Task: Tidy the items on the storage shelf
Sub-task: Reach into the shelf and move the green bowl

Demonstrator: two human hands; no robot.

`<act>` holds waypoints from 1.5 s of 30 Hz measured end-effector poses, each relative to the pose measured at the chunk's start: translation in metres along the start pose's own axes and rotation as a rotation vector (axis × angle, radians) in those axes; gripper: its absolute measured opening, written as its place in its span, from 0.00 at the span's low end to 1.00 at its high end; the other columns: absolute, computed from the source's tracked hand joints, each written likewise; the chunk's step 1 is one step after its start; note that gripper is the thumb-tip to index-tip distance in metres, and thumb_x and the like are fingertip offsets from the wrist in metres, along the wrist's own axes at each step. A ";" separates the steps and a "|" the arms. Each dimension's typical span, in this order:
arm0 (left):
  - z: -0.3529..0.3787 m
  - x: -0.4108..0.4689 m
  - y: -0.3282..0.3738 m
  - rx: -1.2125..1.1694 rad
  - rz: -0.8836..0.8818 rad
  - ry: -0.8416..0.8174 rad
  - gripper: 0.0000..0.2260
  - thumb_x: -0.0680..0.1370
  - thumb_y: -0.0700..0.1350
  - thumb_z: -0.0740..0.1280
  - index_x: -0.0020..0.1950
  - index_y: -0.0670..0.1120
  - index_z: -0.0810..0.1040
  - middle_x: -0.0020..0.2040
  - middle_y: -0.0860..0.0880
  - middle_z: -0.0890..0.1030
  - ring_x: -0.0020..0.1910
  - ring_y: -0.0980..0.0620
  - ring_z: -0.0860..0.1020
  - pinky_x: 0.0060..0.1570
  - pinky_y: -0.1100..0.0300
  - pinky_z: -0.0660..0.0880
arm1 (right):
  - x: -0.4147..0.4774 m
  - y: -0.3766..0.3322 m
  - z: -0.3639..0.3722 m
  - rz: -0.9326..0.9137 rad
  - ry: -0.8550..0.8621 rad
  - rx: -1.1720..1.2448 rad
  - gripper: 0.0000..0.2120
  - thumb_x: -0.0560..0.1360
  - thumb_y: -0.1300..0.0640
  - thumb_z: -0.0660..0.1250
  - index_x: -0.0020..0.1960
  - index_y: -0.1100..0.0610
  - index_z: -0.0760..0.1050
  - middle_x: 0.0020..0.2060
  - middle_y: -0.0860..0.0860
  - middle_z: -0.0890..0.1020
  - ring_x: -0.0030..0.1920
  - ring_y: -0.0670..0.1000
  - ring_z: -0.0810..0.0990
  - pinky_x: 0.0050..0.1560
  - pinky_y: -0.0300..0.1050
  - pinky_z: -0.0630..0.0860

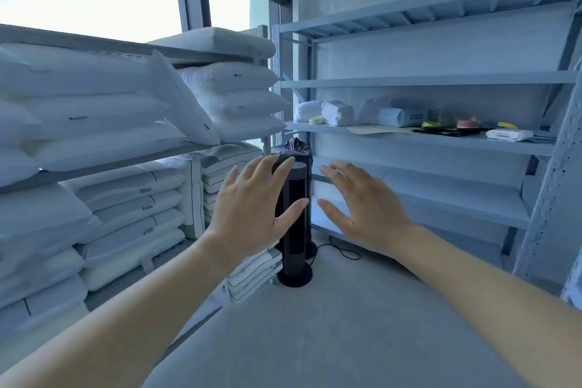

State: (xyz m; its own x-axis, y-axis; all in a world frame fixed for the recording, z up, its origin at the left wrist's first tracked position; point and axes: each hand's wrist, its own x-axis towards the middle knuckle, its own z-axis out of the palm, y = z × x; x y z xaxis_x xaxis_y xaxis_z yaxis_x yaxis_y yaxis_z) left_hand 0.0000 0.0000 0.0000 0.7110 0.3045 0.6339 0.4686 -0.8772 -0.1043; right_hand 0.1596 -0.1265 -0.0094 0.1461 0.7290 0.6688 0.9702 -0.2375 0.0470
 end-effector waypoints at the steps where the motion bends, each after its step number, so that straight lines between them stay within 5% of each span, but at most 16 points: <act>1: 0.006 0.004 -0.007 -0.013 -0.009 -0.023 0.32 0.75 0.67 0.46 0.74 0.52 0.59 0.71 0.51 0.66 0.71 0.51 0.64 0.70 0.47 0.62 | 0.006 0.001 0.009 -0.007 -0.014 0.008 0.26 0.77 0.42 0.55 0.71 0.55 0.64 0.66 0.51 0.71 0.65 0.52 0.71 0.59 0.50 0.70; 14: 0.105 0.044 -0.094 -0.068 0.006 -0.052 0.31 0.74 0.65 0.46 0.67 0.49 0.71 0.63 0.51 0.75 0.60 0.48 0.74 0.62 0.53 0.68 | 0.059 0.011 0.116 -0.004 -0.052 0.055 0.23 0.76 0.43 0.57 0.64 0.55 0.73 0.56 0.49 0.79 0.56 0.51 0.77 0.52 0.45 0.73; 23: 0.178 0.106 -0.074 -0.159 0.060 -0.110 0.26 0.76 0.63 0.51 0.66 0.50 0.72 0.61 0.52 0.76 0.59 0.49 0.75 0.59 0.55 0.69 | 0.073 0.074 0.154 0.137 -0.126 0.090 0.23 0.75 0.43 0.58 0.65 0.53 0.72 0.59 0.48 0.77 0.59 0.50 0.74 0.54 0.46 0.72; 31: 0.270 0.215 -0.005 -0.202 0.198 -0.139 0.24 0.77 0.63 0.53 0.66 0.51 0.72 0.62 0.52 0.75 0.59 0.50 0.75 0.59 0.56 0.68 | 0.075 0.206 0.188 0.286 -0.155 0.023 0.22 0.77 0.45 0.61 0.67 0.53 0.69 0.61 0.47 0.74 0.60 0.51 0.73 0.56 0.47 0.70; 45: 0.406 0.432 0.226 -0.440 0.472 -0.084 0.19 0.77 0.59 0.58 0.62 0.52 0.74 0.55 0.53 0.79 0.51 0.48 0.78 0.51 0.57 0.69 | 0.045 0.494 0.155 0.543 -0.149 -0.160 0.23 0.78 0.43 0.57 0.70 0.52 0.66 0.65 0.46 0.71 0.64 0.47 0.69 0.61 0.45 0.69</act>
State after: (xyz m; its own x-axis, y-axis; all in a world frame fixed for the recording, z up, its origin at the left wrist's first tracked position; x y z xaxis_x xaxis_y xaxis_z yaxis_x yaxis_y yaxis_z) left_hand 0.6261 0.0837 -0.0610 0.8349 -0.1386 0.5326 -0.1500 -0.9884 -0.0222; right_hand 0.6753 -0.1116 -0.0709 0.6511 0.5551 0.5176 0.7092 -0.6879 -0.1544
